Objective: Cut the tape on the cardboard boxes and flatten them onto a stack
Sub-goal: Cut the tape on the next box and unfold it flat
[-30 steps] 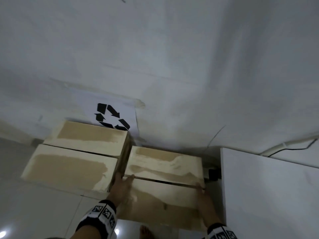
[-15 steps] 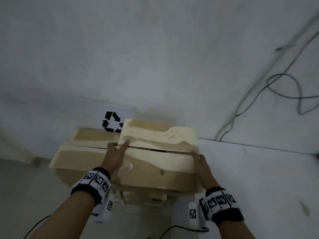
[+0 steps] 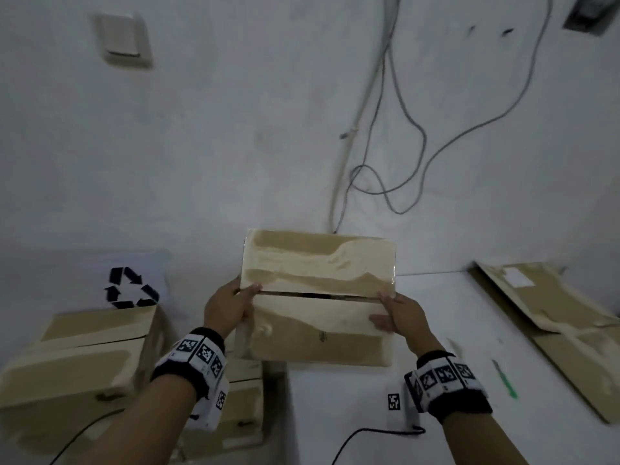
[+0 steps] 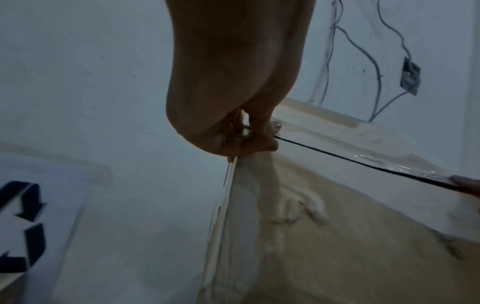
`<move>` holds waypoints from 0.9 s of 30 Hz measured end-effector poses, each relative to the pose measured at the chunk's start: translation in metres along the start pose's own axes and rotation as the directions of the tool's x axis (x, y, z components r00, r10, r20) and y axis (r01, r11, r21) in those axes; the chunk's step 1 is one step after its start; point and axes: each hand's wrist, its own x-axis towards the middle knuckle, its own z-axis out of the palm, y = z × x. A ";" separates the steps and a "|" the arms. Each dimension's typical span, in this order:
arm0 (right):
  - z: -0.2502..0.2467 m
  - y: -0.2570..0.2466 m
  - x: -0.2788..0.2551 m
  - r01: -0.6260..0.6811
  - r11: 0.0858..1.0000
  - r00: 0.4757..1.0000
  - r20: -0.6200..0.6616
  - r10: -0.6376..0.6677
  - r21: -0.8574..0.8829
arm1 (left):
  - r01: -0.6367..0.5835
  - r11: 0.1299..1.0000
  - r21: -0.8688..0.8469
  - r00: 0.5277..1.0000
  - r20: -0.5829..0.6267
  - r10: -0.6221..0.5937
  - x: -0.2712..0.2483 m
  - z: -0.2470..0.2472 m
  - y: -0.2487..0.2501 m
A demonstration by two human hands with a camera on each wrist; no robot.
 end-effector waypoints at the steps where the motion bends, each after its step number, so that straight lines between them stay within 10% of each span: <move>1: -0.018 0.005 0.001 -0.033 0.992 0.999 0.006 0.032 0.119 | -0.004 1.000 -0.005 1.000 0.007 0.004 -0.006 0.019 0.008; 9: -0.173 0.054 0.002 -0.072 0.885 0.996 0.083 0.039 0.459 | 0.175 0.922 -0.346 0.983 0.115 -0.144 -0.071 0.178 0.061; 16: -0.269 0.094 -0.002 -0.153 0.797 0.988 0.101 0.116 0.585 | 0.425 0.535 -0.730 0.890 0.446 -0.099 -0.123 0.259 0.099; 27: -0.275 0.180 0.019 -0.072 0.772 0.983 -0.085 0.162 0.632 | 0.372 0.465 -0.803 0.919 0.246 -0.309 -0.121 0.302 0.049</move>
